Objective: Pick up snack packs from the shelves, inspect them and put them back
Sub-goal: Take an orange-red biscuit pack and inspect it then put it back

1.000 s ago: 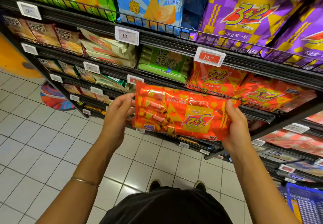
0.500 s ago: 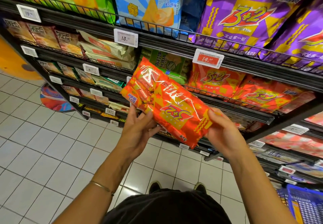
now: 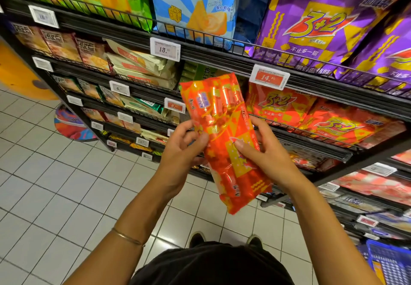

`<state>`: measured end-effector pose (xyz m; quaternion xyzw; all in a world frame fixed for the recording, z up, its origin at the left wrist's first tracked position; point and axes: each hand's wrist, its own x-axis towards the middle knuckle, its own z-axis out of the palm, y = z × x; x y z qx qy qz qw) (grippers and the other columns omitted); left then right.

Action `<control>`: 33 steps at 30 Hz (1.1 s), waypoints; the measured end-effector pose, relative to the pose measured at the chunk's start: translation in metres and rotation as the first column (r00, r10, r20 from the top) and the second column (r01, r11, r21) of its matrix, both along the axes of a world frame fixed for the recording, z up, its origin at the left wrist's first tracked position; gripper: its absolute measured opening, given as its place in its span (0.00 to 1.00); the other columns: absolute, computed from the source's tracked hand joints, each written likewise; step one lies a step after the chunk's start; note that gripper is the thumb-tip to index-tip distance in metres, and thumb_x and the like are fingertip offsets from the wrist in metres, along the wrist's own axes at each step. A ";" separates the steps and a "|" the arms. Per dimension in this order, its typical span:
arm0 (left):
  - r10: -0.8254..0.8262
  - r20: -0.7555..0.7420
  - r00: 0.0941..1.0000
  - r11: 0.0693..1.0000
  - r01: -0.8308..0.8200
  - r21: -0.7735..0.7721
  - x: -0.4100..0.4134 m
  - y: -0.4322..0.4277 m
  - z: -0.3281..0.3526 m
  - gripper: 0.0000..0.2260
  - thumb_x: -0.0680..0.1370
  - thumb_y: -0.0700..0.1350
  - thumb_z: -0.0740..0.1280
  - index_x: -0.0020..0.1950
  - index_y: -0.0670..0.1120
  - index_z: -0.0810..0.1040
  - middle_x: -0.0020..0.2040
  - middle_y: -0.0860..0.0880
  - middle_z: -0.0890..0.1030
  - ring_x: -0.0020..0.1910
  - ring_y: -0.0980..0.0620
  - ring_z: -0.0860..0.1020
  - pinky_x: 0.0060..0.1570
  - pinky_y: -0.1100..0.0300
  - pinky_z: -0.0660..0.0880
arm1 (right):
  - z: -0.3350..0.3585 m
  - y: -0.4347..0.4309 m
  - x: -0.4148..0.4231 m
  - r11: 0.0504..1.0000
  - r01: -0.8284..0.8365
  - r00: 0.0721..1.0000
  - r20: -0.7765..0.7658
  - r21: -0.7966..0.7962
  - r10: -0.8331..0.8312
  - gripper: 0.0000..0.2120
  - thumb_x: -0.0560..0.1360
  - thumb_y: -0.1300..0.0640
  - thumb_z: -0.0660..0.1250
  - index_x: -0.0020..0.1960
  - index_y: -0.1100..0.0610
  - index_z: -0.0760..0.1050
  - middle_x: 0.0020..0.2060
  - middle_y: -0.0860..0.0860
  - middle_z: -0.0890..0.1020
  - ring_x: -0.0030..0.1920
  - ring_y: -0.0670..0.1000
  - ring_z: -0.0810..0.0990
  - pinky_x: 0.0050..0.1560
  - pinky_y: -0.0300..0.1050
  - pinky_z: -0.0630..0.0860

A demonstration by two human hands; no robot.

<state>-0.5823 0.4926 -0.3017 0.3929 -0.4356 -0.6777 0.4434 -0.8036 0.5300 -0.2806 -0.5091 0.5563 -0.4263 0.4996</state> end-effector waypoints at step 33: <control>-0.153 0.040 0.987 0.977 0.145 0.158 0.011 -0.013 -0.014 0.31 0.71 0.54 0.79 0.72 0.52 0.76 0.60 0.43 0.86 0.55 0.42 0.86 0.54 0.41 0.81 | -0.018 0.007 0.014 0.958 -0.029 0.958 0.283 0.286 -0.055 0.24 0.77 0.45 0.72 0.71 0.50 0.76 0.62 0.54 0.85 0.62 0.58 0.84 0.68 0.62 0.76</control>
